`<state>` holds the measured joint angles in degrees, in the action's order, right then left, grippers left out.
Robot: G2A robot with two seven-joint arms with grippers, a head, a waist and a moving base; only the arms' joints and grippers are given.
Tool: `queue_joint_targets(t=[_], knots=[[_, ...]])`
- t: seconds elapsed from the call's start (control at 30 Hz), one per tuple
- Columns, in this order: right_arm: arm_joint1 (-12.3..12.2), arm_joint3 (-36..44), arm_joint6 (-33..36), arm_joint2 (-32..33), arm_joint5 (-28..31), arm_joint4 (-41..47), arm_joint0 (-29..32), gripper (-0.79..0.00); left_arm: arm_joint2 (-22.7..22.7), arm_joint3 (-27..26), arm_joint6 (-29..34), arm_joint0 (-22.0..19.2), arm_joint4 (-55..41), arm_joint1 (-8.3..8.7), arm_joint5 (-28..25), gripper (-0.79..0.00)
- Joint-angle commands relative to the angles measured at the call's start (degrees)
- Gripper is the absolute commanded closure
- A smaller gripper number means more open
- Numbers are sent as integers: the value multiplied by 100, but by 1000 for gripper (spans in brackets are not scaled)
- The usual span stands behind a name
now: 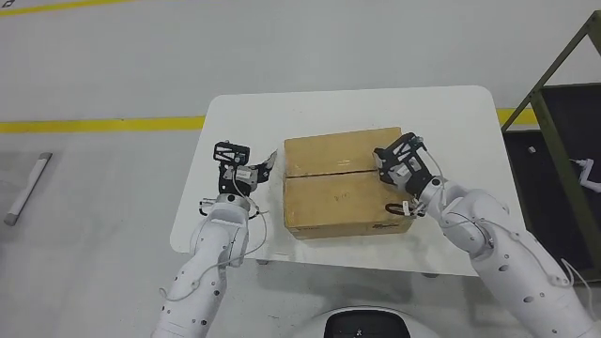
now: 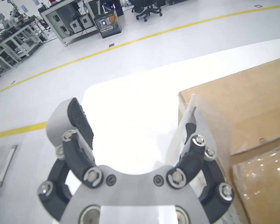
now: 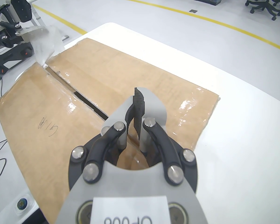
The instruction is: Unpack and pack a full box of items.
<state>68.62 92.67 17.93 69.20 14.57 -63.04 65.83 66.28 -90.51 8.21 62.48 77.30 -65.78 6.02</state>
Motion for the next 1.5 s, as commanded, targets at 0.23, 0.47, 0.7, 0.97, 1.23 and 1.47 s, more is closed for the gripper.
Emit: queue_joint_targets(t=[0.23,0.47,0.7,0.97,1.23,1.47], knots=[[-7,198,188,312,-129,569,71,0,-254,-52,-33,-266,-93,-106,-462,-785],[-57,383,150,891,-495,713,154,0,-596,-34,-75,-528,-129,-225,-727,-785],[-156,578,258,1755,-687,764,368,0,-1086,32,-156,-847,-137,-391,-945,-785],[-246,852,434,2520,-674,838,807,-46,-1765,112,-261,-1187,-306,-637,-1264,-785],[-281,1098,820,3172,-828,1658,1211,-274,-2255,101,-404,-1410,-306,-857,-1465,-785],[-282,1278,1862,3417,-1007,3509,1179,-785,-1840,-172,-196,-1284,-129,-821,-1338,-785]])
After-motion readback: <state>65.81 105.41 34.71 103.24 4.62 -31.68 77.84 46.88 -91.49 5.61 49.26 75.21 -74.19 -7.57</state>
